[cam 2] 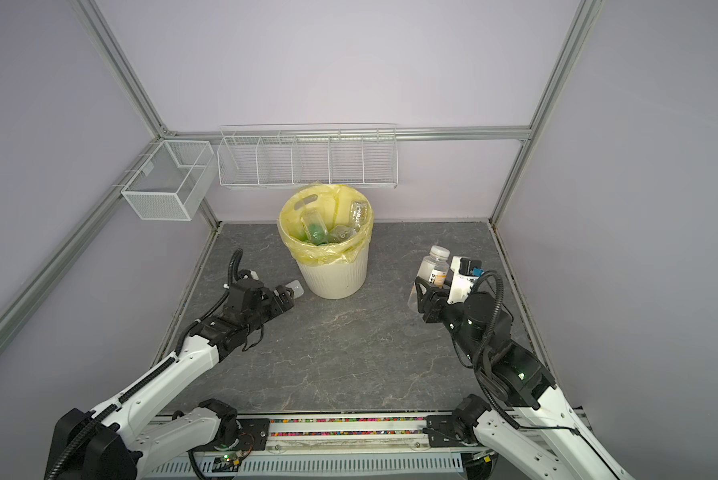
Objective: Throw the plastic bottles in the bin
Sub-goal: 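Swing the right gripper over the bin and open it to drop the bottle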
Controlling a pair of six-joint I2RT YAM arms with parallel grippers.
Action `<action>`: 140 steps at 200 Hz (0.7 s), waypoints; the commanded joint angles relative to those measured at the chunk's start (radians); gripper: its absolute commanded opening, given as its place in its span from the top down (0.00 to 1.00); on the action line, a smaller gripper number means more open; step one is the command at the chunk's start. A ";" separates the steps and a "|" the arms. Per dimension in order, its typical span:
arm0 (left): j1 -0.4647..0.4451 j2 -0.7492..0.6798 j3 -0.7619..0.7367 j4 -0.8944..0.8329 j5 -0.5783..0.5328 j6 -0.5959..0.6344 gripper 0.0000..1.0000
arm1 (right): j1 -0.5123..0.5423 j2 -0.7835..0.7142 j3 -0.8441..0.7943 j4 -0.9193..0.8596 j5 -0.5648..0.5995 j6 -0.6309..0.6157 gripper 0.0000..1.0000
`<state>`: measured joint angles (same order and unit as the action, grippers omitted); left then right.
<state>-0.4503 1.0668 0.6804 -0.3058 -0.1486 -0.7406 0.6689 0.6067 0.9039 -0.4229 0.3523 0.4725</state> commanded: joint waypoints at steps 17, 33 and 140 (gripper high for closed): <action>0.010 0.016 -0.025 0.037 -0.002 -0.014 0.01 | 0.000 0.004 -0.017 0.032 -0.036 -0.056 0.46; 0.012 0.018 -0.028 0.040 0.001 -0.015 0.01 | 0.003 0.045 0.008 0.074 -0.064 -0.063 0.46; 0.021 -0.049 -0.068 0.028 0.002 -0.011 0.01 | 0.006 0.911 0.745 0.301 -0.216 -0.099 0.46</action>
<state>-0.4366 1.0389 0.6277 -0.2790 -0.1482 -0.7406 0.6720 1.3243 1.4673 -0.1764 0.1738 0.3985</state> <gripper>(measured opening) 0.994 0.562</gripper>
